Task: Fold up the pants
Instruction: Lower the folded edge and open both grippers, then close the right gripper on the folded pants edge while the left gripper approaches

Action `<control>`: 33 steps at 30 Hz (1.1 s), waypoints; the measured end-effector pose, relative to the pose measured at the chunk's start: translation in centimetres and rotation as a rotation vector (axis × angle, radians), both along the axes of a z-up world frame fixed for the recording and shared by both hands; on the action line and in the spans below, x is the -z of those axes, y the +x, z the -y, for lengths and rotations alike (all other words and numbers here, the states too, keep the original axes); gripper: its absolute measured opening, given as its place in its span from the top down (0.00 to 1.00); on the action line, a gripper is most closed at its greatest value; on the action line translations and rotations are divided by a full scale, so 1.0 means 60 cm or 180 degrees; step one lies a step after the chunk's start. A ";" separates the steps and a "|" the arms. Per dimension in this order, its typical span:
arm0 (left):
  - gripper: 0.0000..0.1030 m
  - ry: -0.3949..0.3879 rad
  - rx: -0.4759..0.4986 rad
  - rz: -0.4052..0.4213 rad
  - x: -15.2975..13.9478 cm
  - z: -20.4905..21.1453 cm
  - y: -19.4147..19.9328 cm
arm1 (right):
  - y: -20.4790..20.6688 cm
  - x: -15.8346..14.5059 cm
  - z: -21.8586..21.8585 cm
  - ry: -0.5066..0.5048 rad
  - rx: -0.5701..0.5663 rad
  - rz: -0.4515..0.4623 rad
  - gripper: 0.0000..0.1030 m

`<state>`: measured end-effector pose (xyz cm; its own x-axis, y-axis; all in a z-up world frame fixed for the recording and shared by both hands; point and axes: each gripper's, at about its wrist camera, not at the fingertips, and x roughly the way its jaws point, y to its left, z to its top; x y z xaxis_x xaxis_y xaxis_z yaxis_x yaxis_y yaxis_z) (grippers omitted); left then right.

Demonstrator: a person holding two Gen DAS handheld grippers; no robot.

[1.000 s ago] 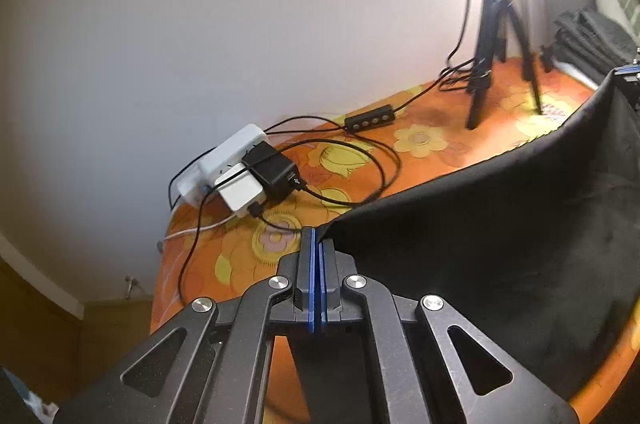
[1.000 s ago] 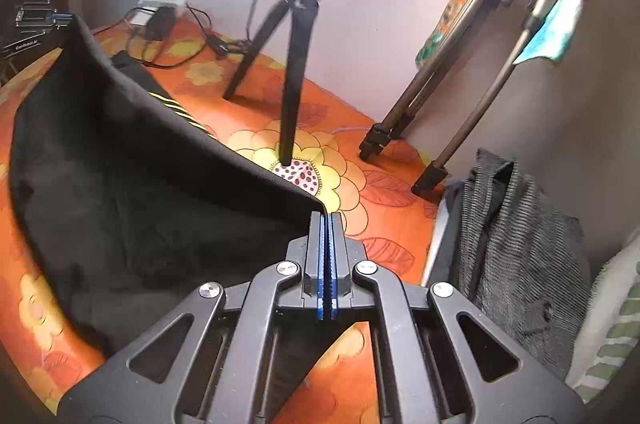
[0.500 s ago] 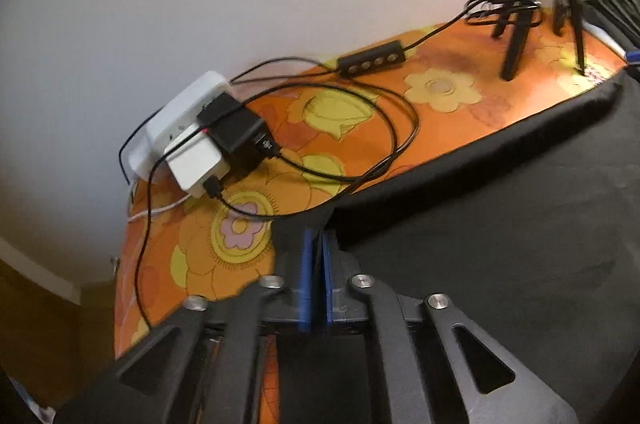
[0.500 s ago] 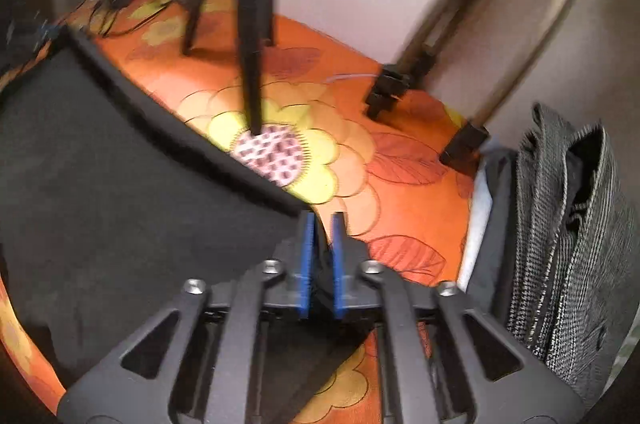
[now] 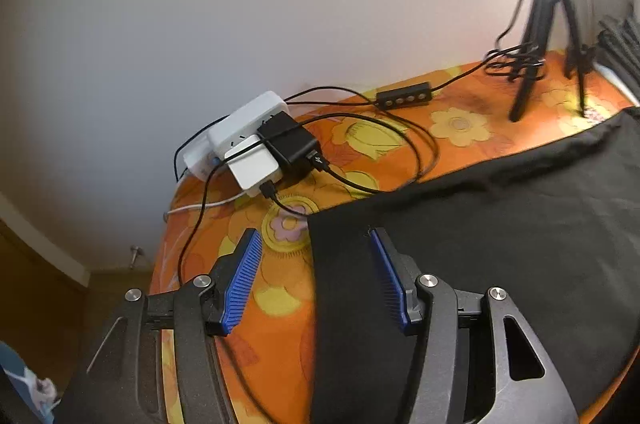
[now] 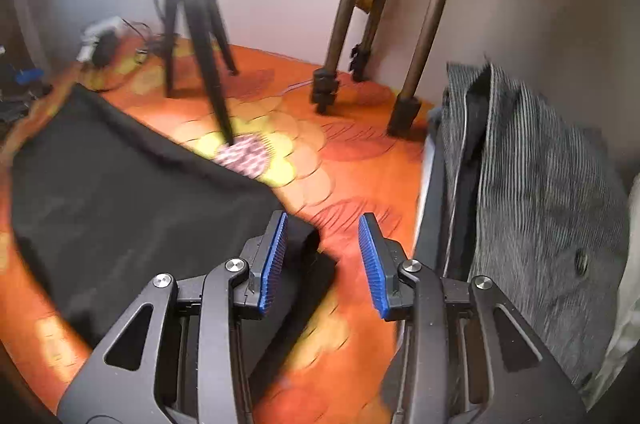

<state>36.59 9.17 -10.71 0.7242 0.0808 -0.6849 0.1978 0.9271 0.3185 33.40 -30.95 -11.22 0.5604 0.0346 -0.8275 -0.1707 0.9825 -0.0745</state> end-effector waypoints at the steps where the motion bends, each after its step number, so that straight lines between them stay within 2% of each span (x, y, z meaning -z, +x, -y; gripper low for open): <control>1: 0.46 -0.0029 0.0023 0.0009 -0.007 0.003 -0.015 | -0.012 -0.003 -0.001 0.0056 -0.0001 -0.0009 0.63; 3: 0.46 -0.0019 0.0071 0.0035 -0.018 0.010 -0.042 | -0.045 -0.005 -0.002 0.0152 0.0026 -0.0026 0.57; 7: 0.46 -0.0095 0.0278 0.0082 -0.047 0.042 -0.105 | -0.098 -0.002 0.018 0.0522 0.0226 -0.0117 0.55; 9: 0.46 -0.0121 0.0419 0.0109 -0.062 0.067 -0.133 | -0.110 -0.002 0.028 0.0608 0.0306 -0.0212 0.55; 12: 0.46 -0.0279 0.0745 0.0121 -0.092 0.133 -0.182 | -0.113 -0.014 0.039 0.0675 0.0348 -0.0182 0.54; 17: 0.40 -0.0545 0.1264 0.0043 -0.103 0.252 -0.238 | -0.070 -0.024 0.046 0.0847 0.0350 -0.0123 0.48; 21: 0.40 -0.0629 0.1755 -0.0154 -0.071 0.367 -0.276 | -0.020 -0.007 0.049 0.0960 0.0441 -0.0107 0.48; 24: 0.40 -0.0587 0.2121 -0.0267 -0.031 0.454 -0.298 | 0.012 0.011 0.045 0.0876 0.0418 -0.0126 0.48; 27: 0.40 -0.0538 0.2312 -0.0295 -0.009 0.503 -0.303 | 0.038 0.030 0.050 0.0935 0.0478 -0.0160 0.48; 29: 0.40 -0.0595 0.2380 -0.0368 0.004 0.530 -0.294 | 0.052 0.044 0.050 0.0978 0.0506 -0.0180 0.48; 33: 0.40 -0.0522 0.2422 -0.0382 0.031 0.550 -0.273 | 0.071 0.066 0.037 0.0793 0.0517 -0.0217 0.48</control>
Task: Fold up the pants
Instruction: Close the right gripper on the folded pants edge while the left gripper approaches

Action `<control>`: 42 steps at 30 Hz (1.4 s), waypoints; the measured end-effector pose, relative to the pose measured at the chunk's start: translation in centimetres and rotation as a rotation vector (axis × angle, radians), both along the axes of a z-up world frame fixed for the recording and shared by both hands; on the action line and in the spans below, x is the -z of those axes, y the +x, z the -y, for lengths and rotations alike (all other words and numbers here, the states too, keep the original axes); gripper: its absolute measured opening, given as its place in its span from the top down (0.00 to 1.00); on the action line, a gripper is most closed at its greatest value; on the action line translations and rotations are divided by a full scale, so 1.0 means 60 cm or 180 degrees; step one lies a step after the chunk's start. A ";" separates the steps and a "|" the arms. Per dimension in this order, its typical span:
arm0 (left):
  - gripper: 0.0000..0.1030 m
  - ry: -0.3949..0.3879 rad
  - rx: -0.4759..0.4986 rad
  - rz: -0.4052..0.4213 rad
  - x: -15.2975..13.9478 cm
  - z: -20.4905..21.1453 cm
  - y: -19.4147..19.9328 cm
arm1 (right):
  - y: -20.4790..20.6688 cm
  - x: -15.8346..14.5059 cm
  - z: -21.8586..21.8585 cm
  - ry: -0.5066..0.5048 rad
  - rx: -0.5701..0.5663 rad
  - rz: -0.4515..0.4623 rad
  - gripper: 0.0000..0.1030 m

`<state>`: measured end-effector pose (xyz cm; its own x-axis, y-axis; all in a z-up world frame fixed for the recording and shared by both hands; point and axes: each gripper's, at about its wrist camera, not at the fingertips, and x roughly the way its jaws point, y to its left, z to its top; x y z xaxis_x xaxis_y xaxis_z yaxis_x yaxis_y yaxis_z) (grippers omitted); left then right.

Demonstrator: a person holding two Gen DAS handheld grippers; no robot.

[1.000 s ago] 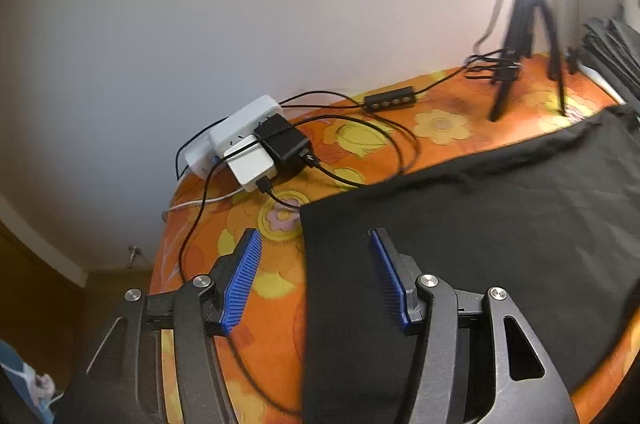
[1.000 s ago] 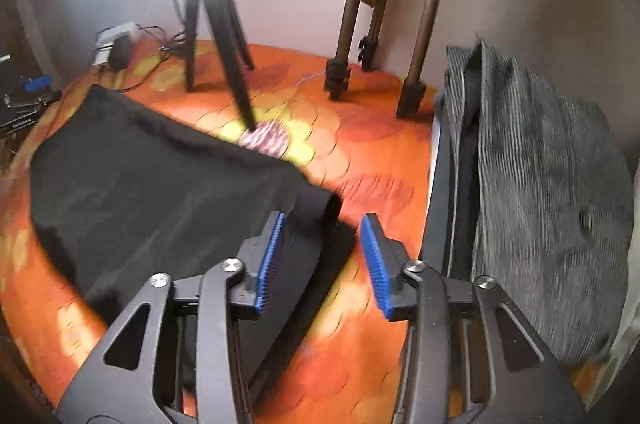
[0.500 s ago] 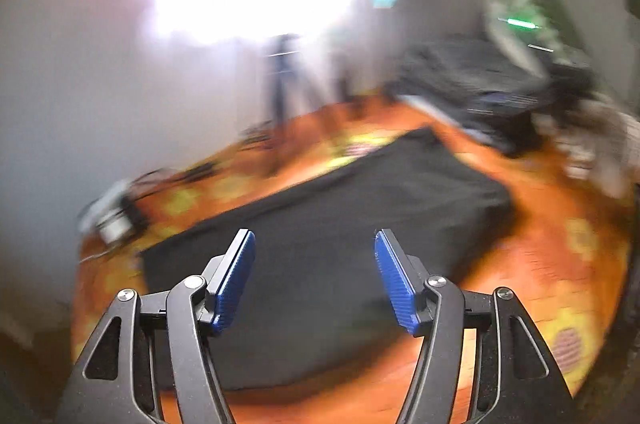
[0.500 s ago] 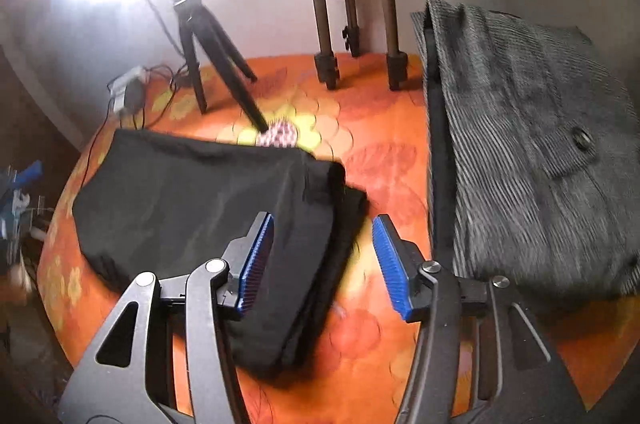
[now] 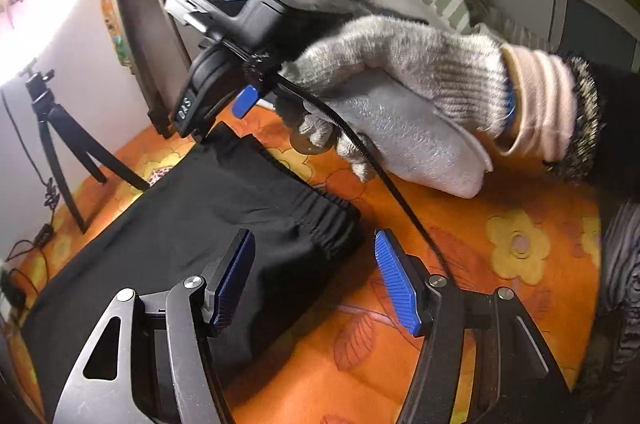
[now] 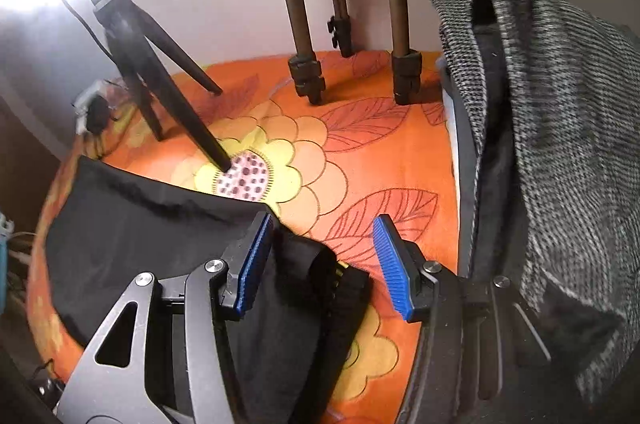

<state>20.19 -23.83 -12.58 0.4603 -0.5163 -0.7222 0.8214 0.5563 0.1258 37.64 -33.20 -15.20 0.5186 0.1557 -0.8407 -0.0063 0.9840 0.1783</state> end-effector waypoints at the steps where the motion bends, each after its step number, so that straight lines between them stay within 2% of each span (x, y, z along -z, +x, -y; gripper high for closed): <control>1: 0.40 -0.0006 -0.0011 -0.0021 0.003 0.000 0.001 | 0.003 0.002 0.000 -0.0009 -0.0001 -0.0014 0.48; 2: 0.40 -0.0019 -0.0023 -0.0046 0.006 0.000 0.006 | 0.006 0.005 0.001 0.0003 -0.0011 -0.0033 0.48; 4: 0.40 -0.0023 -0.0019 -0.0064 0.013 0.003 0.014 | 0.007 0.004 0.002 0.0005 -0.0025 -0.0040 0.56; 5: 0.40 -0.0008 -0.0003 -0.0050 0.015 0.003 0.014 | 0.007 0.003 0.002 0.0011 -0.0043 -0.0050 0.76; 6: 0.40 0.0025 0.0010 -0.0031 0.017 0.005 0.014 | 0.009 0.005 0.004 0.0090 -0.0077 -0.0096 0.89; 9: 0.40 0.0118 0.0059 -0.0016 0.026 0.014 0.014 | 0.006 0.005 0.006 0.0142 -0.0084 -0.0144 0.93; 14: 0.40 0.0295 0.0203 0.0150 0.035 0.040 0.000 | -0.001 -0.006 -0.011 -0.0413 -0.0025 -0.0133 0.96; 17: 0.40 0.0378 0.0236 0.0181 0.045 0.052 0.000 | 0.000 -0.002 -0.011 -0.0372 -0.0039 -0.0098 0.96; 20: 0.39 0.0414 0.0206 0.0166 0.058 0.057 0.003 | -0.006 -0.011 -0.001 -0.0216 -0.0099 -0.0068 0.90; 22: 0.40 0.0350 0.0178 0.0153 0.060 0.055 0.007 | -0.014 -0.025 0.009 -0.0134 -0.0065 -0.0021 0.79; 23: 0.40 0.0325 0.0166 0.0134 0.061 0.054 0.009 | -0.021 -0.036 0.015 -0.0061 -0.0044 0.0017 0.69; 24: 0.44 0.0298 0.0148 0.0111 0.062 0.053 0.012 | -0.027 -0.044 0.020 0.0026 -0.0039 0.0048 0.63; 26: 0.58 0.0250 0.0104 0.0051 0.064 0.052 0.021 | -0.043 -0.057 0.030 0.0183 -0.0053 0.0072 0.58; 27: 0.61 0.0218 0.0094 0.0011 0.064 0.052 0.027 | -0.051 -0.063 0.033 0.0217 -0.0045 0.0078 0.55; 30: 0.72 0.0080 0.0022 -0.0061 0.058 0.048 0.037 | -0.077 -0.071 0.041 0.0315 -0.0037 0.0060 0.51; 33: 0.77 -0.0125 -0.0078 -0.0136 0.046 0.036 0.046 | -0.099 -0.070 0.047 0.0468 -0.0011 -0.0001 0.50; 37: 0.78 -0.0452 -0.0262 -0.0264 0.020 0.009 0.051 | -0.120 -0.062 0.053 0.0633 0.0054 -0.0097 0.47; 42: 0.78 -0.0730 -0.0465 -0.0261 -0.009 -0.022 0.064 | -0.127 -0.059 0.051 0.0990 0.0143 -0.0278 0.32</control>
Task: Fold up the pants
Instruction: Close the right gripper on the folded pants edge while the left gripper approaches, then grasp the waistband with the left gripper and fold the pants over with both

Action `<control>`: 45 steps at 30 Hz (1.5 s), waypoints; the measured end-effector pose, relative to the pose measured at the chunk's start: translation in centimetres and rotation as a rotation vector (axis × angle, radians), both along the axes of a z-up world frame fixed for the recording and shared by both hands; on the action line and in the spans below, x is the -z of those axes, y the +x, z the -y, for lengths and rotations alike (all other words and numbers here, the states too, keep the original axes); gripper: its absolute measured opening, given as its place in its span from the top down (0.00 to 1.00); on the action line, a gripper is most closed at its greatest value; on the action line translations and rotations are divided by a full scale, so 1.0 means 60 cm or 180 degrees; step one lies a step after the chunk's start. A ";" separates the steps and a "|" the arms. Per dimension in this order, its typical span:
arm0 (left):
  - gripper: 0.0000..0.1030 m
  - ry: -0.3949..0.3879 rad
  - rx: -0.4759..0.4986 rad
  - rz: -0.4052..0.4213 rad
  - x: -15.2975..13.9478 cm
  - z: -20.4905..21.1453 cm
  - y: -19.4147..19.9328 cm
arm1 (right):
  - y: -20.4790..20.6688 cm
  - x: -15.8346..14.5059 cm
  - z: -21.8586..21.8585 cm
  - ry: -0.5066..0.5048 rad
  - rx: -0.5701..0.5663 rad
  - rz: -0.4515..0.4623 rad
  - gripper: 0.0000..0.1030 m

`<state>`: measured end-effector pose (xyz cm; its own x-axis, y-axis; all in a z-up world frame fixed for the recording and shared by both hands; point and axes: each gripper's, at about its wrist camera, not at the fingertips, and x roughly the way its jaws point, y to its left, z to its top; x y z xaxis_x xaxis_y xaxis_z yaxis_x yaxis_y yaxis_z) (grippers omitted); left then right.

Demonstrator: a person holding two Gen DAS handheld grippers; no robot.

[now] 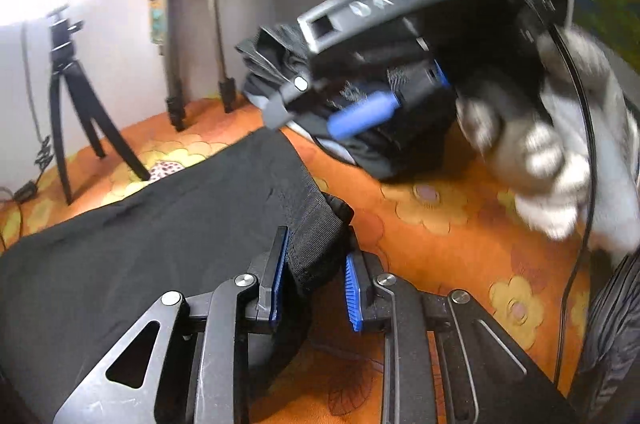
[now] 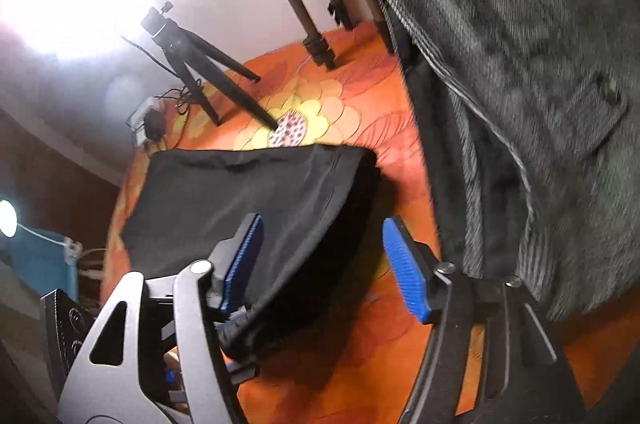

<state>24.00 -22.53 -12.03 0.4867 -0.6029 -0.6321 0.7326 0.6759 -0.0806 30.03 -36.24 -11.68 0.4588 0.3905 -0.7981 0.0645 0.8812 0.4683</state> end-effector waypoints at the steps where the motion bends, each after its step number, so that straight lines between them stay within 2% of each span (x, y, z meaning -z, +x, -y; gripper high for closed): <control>1: 0.78 -0.0033 -0.0033 -0.0008 -0.002 -0.004 0.003 | -0.002 0.003 -0.003 0.0106 0.0019 -0.0076 0.30; 7: 0.78 -0.0098 -0.0080 -0.0020 -0.005 -0.005 0.001 | -0.012 0.041 -0.009 0.0418 0.0215 -0.0427 0.28; 12: 0.79 -0.0043 -0.0027 0.0005 -0.003 -0.003 -0.016 | -0.007 0.089 -0.004 0.0767 0.0413 -0.0578 0.28; 23: 0.79 0.0087 0.0062 0.0078 -0.008 0.012 -0.022 | 0.024 0.126 0.002 0.0945 0.0579 -0.0499 0.28; 29: 0.79 0.0080 0.0056 0.0058 -0.010 0.008 -0.024 | 0.032 0.128 0.004 0.0963 0.0621 -0.0414 0.50; 32: 0.79 0.0060 0.0059 0.0040 -0.008 0.010 -0.027 | 0.032 0.120 -0.002 0.0882 0.0627 -0.0354 0.73; 33: 0.79 0.0036 0.0061 0.0033 -0.008 0.010 -0.030 | 0.033 0.116 -0.005 0.0863 0.0614 -0.0325 0.76; 38: 0.79 -0.0039 0.0062 -0.0009 -0.011 0.001 -0.039 | 0.025 0.072 -0.023 0.0661 0.0518 -0.0068 0.85; 45: 0.80 -0.0188 0.0001 -0.0021 -0.038 -0.037 -0.044 | 0.021 0.008 -0.069 0.0359 0.0355 0.0202 0.87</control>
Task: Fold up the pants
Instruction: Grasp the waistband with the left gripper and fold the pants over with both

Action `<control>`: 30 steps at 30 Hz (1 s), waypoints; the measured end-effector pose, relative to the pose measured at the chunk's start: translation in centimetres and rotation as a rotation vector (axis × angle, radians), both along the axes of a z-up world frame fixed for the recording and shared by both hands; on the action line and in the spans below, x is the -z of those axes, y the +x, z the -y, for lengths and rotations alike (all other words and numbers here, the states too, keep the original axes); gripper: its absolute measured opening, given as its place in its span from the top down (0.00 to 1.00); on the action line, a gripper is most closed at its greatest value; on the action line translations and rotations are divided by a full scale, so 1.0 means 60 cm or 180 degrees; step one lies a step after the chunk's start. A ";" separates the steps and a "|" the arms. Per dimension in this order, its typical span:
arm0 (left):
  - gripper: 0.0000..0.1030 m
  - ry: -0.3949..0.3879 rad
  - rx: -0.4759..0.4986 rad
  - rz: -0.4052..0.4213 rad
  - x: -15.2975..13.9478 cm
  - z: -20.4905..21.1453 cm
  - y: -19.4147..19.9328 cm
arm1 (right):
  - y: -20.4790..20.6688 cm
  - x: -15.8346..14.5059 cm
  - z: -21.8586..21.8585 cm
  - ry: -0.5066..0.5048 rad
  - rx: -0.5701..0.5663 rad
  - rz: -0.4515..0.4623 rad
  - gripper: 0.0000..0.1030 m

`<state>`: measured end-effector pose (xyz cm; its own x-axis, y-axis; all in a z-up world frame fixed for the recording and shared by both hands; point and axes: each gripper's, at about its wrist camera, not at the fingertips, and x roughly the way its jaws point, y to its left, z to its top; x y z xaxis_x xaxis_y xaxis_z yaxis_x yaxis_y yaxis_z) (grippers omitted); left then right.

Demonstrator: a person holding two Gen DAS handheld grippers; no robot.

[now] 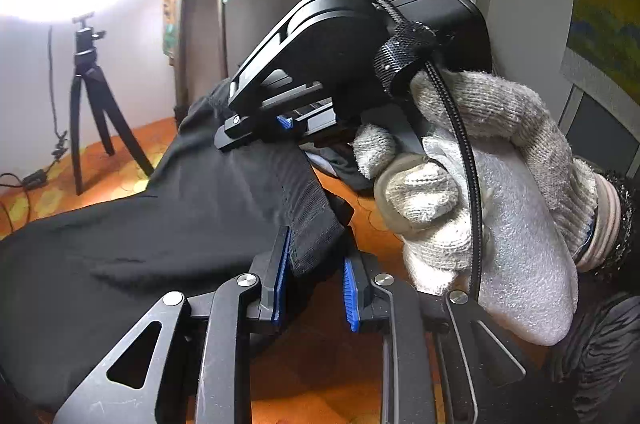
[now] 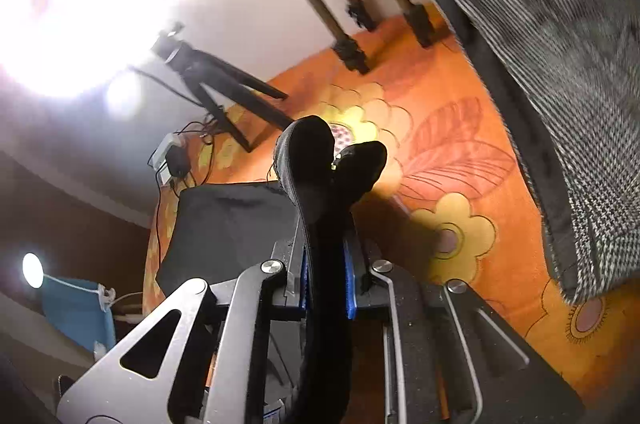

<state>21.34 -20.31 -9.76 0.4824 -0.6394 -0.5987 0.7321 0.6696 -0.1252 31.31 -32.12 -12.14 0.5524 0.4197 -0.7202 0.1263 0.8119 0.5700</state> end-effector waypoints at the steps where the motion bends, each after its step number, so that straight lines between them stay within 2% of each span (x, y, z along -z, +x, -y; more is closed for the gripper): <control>1: 0.80 -0.0032 -0.0023 -0.0013 -0.004 -0.011 0.001 | 0.000 -0.006 -0.005 -0.0009 -0.0001 0.0013 0.87; 5: 0.80 -0.0107 -0.0112 -0.0032 -0.015 -0.045 0.004 | 0.004 -0.027 -0.031 0.0061 0.0000 0.0043 0.87; 14: 0.80 -0.0150 -0.0249 -0.0044 -0.034 -0.119 0.008 | 0.020 -0.059 -0.110 -0.0076 -0.0002 0.0033 0.87; 18: 0.80 -0.0255 -0.0347 -0.0075 -0.039 -0.171 0.015 | 0.031 -0.073 -0.152 -0.0142 0.0002 0.0046 0.87; 24: 0.80 -0.0443 -0.0586 -0.0164 -0.025 -0.268 0.026 | 0.056 -0.081 -0.254 -0.0335 -0.0079 0.0070 0.87; 30: 0.80 -0.0559 -0.0839 -0.0243 -0.004 -0.358 0.039 | 0.088 -0.067 -0.377 -0.0566 -0.0262 0.0084 0.88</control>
<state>23.71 1.19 -9.51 0.6029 -0.5952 -0.5312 0.5204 0.7981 -0.3036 36.62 -9.50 -8.13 0.5410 0.3319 -0.7727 0.0422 0.9070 0.4190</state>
